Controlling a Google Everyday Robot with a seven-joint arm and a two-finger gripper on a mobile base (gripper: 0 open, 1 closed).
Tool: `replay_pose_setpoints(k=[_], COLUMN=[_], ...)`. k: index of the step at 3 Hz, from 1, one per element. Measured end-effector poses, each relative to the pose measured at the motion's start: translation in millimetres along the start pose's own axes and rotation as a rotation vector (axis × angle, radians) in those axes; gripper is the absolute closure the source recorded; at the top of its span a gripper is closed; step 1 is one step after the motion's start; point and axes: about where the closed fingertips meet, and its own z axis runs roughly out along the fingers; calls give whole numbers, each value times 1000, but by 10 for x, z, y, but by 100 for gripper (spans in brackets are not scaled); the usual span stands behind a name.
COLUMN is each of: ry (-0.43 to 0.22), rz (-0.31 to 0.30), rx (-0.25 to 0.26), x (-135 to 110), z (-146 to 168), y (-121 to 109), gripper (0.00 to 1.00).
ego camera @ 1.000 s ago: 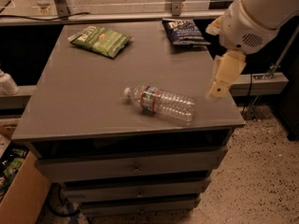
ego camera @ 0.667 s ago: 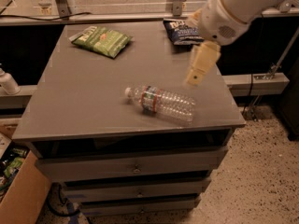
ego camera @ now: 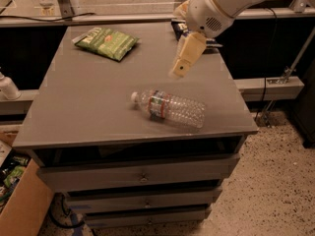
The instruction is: Move green jalapeno chip bag near water bottle
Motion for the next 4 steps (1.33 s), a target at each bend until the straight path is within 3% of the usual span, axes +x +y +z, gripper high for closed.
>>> replay_pose_setpoints(k=[1, 2, 4], ry=[-46, -124, -292], rz=[-8, -13, 103], rx=[26, 52, 53], x=[-18, -75, -331], z=[173, 521, 1342], y=[-134, -536, -1345], gripper=[0, 0, 0])
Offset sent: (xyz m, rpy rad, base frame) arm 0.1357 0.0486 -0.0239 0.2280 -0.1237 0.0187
